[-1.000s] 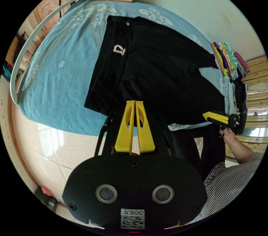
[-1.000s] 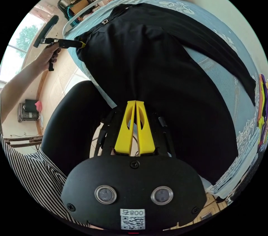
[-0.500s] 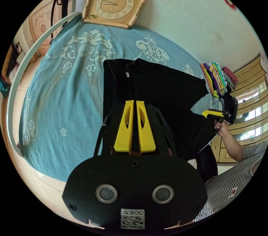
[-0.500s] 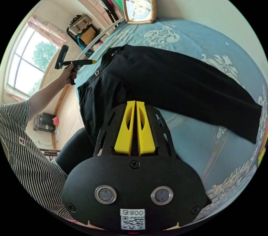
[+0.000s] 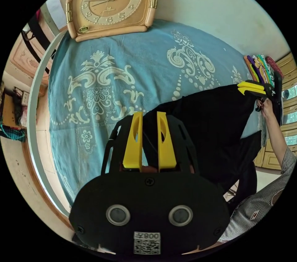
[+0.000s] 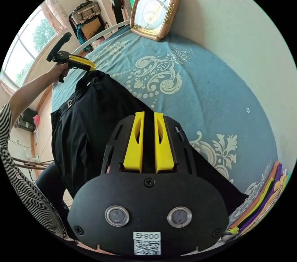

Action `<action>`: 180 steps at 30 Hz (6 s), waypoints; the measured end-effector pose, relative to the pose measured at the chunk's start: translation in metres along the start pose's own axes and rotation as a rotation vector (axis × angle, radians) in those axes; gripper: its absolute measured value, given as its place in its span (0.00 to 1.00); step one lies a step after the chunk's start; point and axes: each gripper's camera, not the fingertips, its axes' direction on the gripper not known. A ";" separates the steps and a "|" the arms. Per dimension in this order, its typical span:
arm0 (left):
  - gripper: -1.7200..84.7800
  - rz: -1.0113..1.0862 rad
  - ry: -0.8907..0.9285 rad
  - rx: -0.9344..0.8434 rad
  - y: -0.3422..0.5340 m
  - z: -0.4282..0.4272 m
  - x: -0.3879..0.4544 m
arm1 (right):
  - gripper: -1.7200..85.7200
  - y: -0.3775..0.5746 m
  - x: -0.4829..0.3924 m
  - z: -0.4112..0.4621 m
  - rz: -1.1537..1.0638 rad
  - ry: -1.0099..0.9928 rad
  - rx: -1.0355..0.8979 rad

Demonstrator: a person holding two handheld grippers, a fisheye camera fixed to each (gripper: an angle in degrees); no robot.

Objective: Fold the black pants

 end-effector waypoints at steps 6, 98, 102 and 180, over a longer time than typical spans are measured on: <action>0.13 0.067 -0.069 -0.122 -0.051 0.035 0.019 | 0.09 -0.027 0.005 0.035 -0.085 0.054 -0.177; 0.04 0.022 0.037 -0.074 0.477 -0.181 0.128 | 0.03 0.263 -0.383 -0.038 0.007 -0.139 -0.283; 0.04 -0.033 0.046 -0.015 0.527 -0.200 0.114 | 0.03 0.268 -0.384 -0.035 0.038 -0.180 -0.263; 0.03 -0.572 0.950 0.216 0.921 -0.001 0.087 | 0.02 0.294 -0.313 -0.001 0.175 -0.418 -0.119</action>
